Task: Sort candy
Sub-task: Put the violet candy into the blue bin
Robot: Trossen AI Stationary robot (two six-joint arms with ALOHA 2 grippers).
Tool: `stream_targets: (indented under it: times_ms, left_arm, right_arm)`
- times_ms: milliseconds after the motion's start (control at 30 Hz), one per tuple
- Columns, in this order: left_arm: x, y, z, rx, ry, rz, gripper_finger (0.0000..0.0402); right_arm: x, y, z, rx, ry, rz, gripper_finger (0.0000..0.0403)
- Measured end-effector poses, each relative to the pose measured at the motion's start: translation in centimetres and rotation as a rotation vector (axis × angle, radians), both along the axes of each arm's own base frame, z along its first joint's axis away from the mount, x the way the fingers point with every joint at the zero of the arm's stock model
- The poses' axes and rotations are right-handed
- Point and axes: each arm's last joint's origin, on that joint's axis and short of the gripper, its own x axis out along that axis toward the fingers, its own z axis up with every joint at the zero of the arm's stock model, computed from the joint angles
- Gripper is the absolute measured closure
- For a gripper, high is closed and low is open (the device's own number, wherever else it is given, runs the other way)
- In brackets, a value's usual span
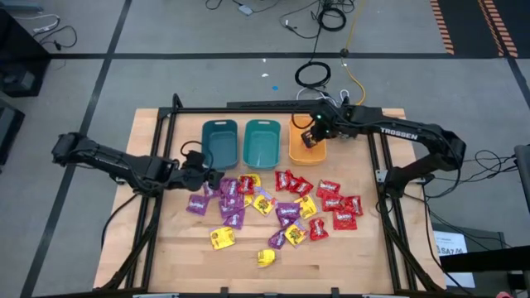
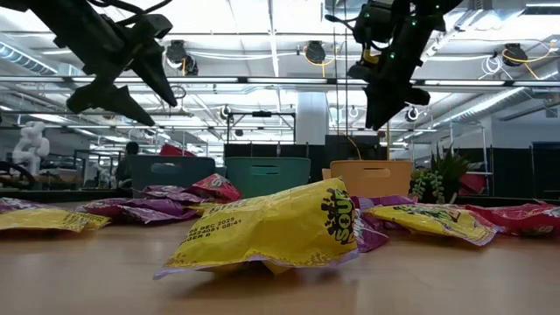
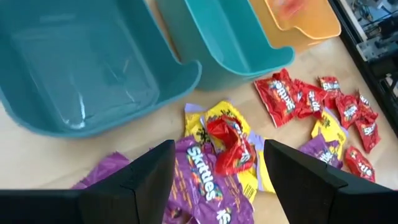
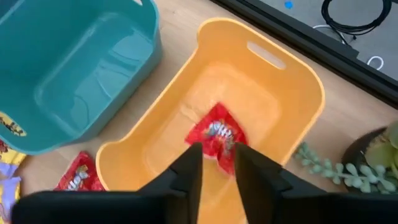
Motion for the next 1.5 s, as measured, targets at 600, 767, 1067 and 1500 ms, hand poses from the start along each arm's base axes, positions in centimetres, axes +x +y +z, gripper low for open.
stream_targets:
  times_ms: [600,767,1067,1500]
  left_arm:
    - [-2.9,-3.5,0.5,-0.181,0.163,0.013,0.0146]
    - [-3.0,-5.0,-0.3,-0.297,0.298,-0.083,0.0146]
    - [-1.9,-6.3,-2.6,-0.332,0.479,-0.11,0.0146]
    - [-1.0,-6.5,-4.9,-0.285,0.615,-0.064,0.0146]
  right_arm:
    - [-5.2,2.5,4.6,-0.074,-0.05,0.003,0.0213]
    - [-6.7,3.2,5.3,-0.082,-0.046,-0.016,0.0215]
    - [-8.6,5.6,6.0,-0.031,-0.032,-0.008,0.0215]
    - [-10.3,9.2,2.8,0.085,-0.067,-0.032,0.0215]
